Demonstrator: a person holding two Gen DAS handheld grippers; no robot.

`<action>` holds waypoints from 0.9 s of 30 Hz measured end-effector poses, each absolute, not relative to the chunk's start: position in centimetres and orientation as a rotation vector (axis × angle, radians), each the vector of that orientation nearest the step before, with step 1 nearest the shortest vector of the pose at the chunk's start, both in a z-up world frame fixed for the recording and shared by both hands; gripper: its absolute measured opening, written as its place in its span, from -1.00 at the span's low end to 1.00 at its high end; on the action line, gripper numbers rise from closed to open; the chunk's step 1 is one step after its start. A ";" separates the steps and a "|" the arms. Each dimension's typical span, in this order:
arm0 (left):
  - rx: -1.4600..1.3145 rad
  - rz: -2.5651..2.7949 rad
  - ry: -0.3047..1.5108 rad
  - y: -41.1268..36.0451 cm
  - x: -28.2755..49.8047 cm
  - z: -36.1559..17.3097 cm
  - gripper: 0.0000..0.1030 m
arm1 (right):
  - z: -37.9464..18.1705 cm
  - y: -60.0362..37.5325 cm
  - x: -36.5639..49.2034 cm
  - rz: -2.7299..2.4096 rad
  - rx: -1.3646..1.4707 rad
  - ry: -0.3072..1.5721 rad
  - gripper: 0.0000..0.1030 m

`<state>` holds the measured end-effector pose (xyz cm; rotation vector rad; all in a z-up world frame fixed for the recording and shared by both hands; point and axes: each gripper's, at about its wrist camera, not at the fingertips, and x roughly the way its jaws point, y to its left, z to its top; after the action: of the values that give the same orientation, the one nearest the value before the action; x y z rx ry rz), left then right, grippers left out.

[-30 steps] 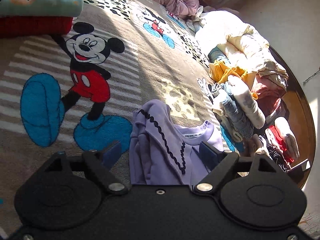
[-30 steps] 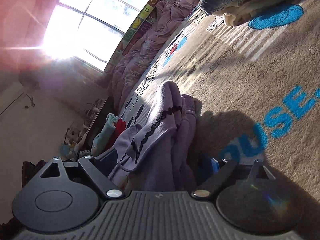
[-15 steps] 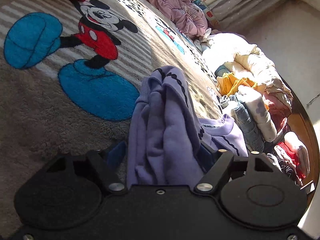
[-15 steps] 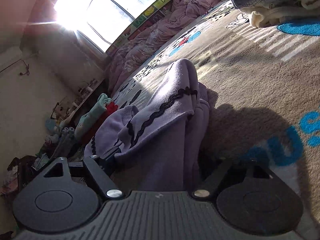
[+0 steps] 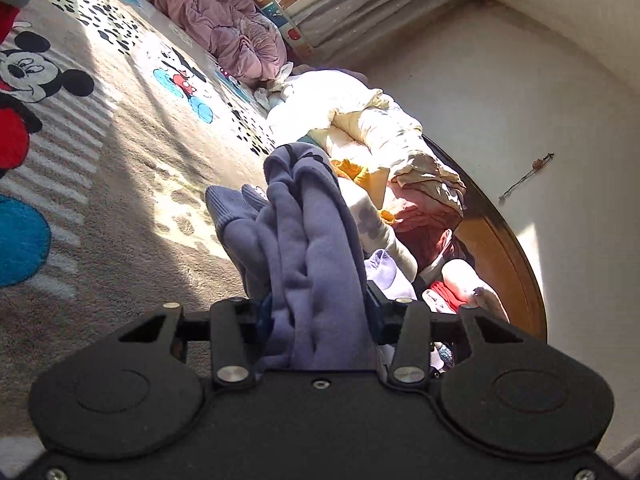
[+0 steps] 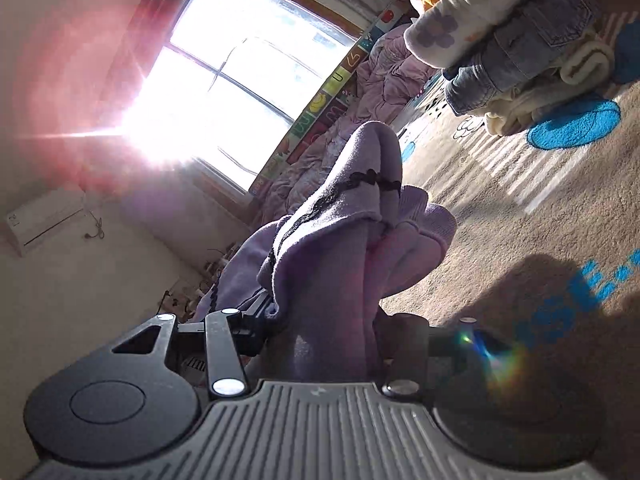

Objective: Fold clothes
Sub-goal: 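Lift the folded sweatshirt with both grippers and carry it toward the clothes stacks, then lower the sweatshirt onto the jeans stack and open both grippers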

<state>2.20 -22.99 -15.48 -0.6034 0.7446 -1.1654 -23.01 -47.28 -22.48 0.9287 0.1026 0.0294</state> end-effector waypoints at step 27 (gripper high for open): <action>-0.670 -1.247 1.012 -56.8 16.8 -16.0 0.04 | -18.2 -76.1 -11.7 -0.684 0.944 -0.015 -0.06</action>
<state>16.82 -56.81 -16.05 -0.6704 1.0119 -1.2474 -11.70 -76.14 -18.16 0.9435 -0.0149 -0.6845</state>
